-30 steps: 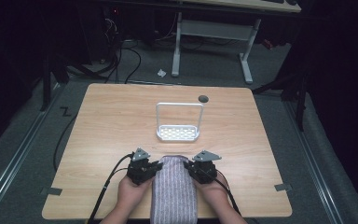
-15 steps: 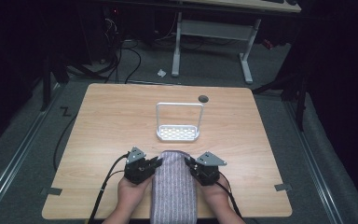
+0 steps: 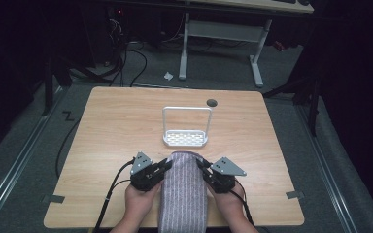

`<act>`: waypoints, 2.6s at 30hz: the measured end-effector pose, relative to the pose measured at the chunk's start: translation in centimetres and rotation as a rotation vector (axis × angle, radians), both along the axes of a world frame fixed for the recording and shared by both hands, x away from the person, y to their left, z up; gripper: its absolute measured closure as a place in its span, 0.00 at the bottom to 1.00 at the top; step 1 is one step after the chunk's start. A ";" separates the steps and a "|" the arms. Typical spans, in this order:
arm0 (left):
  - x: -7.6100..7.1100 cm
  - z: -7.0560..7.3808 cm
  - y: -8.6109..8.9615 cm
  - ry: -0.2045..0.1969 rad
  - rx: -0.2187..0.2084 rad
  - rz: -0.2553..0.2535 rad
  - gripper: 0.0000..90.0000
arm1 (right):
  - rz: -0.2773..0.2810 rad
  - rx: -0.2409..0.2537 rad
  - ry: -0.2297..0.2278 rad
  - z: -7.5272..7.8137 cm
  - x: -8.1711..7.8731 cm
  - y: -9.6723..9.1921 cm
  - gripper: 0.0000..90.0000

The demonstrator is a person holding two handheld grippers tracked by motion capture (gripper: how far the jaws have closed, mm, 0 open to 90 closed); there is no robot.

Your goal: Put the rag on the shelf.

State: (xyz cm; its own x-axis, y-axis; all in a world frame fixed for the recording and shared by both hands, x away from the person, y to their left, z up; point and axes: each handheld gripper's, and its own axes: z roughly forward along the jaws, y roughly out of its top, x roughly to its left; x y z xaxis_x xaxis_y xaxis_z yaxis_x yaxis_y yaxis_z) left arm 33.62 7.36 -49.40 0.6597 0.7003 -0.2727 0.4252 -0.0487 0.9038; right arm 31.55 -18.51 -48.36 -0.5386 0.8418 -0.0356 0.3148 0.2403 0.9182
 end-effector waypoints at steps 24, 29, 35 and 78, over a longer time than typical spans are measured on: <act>0.5 7.3 -0.8 -0.204 -0.012 0.018 0.90 | -0.034 0.071 -0.178 6.3 0.8 -0.8 0.93; 0.8 8.9 -0.9 -0.253 -0.012 0.021 0.90 | -0.037 0.097 -0.197 7.7 1.3 -0.9 0.93; 1.4 10.4 -1.1 -0.300 -0.020 0.034 0.90 | -0.044 0.119 -0.221 9.1 1.8 -1.0 0.93; 11.0 16.6 -2.9 -0.430 0.099 0.079 0.89 | -0.112 0.182 -0.286 16.5 11.5 -1.6 0.93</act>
State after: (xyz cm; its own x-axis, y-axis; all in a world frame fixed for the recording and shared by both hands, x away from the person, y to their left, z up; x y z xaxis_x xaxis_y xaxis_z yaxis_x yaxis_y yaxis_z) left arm 44.58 4.48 -32.79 0.6416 0.7622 0.0857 0.0180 -0.1267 0.9918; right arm 43.06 -20.13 -31.88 -0.4326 0.9014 -0.0162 0.0536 0.0436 0.9976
